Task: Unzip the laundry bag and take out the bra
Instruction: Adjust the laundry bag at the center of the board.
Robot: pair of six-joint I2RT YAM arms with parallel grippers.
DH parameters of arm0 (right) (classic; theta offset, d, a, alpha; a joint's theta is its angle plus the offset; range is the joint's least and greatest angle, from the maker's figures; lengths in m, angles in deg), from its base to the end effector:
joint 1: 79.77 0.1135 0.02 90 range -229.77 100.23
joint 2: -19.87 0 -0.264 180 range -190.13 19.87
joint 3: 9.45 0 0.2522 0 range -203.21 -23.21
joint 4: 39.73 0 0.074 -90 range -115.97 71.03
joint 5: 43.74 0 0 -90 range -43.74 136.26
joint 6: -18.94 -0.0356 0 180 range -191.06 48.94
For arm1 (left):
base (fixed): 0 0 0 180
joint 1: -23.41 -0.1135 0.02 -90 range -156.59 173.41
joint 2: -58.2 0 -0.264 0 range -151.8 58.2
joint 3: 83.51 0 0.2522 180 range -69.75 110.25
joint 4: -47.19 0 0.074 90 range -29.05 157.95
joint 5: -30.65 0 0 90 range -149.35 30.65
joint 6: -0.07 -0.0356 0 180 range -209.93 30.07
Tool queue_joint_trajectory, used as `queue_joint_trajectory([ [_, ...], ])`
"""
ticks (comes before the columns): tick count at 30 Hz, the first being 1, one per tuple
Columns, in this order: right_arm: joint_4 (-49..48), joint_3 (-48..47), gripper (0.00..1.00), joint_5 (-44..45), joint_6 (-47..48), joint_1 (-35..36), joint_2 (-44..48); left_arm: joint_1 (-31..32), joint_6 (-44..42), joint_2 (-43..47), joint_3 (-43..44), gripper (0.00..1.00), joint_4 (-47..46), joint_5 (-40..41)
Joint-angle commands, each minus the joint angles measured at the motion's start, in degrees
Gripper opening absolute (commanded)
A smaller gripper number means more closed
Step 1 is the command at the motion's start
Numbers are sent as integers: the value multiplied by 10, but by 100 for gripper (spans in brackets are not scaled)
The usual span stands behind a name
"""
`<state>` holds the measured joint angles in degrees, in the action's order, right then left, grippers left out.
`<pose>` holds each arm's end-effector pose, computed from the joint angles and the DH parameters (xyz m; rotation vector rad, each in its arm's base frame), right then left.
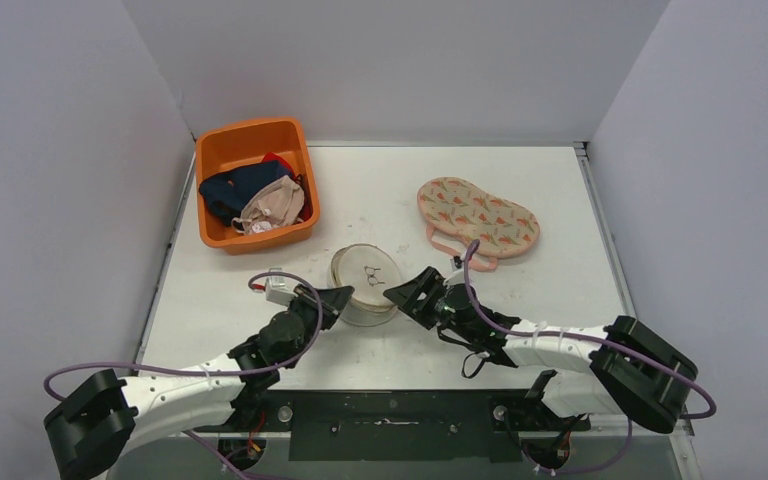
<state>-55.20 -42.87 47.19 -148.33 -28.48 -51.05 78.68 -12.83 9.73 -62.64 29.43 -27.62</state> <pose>0.1477 0.1833 0.1684 0.5199 2.1985 1.3641 0.1129 -0.1300 0.1765 -0.7749 1.7111 -1.1967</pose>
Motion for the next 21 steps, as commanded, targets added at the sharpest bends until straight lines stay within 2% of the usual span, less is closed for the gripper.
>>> queue_joint_trajectory([
  [1, -83, -18, 59, -5, -1, -4, -34, 11, -7, -14, 3, 0, -30, 13],
  [7, -105, -35, 51, -37, 4, -9, -80, 18, -12, -23, 4, 0, -30, 16],
  [9, -109, -33, 40, -38, 12, -13, -82, 19, -18, -23, 5, 0, -26, 15],
  [10, -107, -32, 29, -40, 20, -15, -80, 19, -19, -22, 7, 0, -18, 14],
  [12, -89, -34, 13, -43, 44, -24, -68, 20, -23, -16, 12, 2, 5, 15],
  [13, -72, -38, 7, -48, 64, -30, -59, 20, -27, -11, 15, 11, 18, 16],
  [14, -41, -45, 6, -52, 91, -37, -44, 20, -32, -3, 19, 25, 34, 16],
  [16, 32, -73, 5, -71, 166, -56, -13, 19, -41, 29, 32, 53, 99, 16],
  [20, 194, -155, 5, -138, 339, -100, 32, 16, -72, 112, 63, 99, 270, 19],
  [21, 239, -178, 5, -151, 383, -106, 33, 14, -86, 133, 70, 97, 301, 19],
])
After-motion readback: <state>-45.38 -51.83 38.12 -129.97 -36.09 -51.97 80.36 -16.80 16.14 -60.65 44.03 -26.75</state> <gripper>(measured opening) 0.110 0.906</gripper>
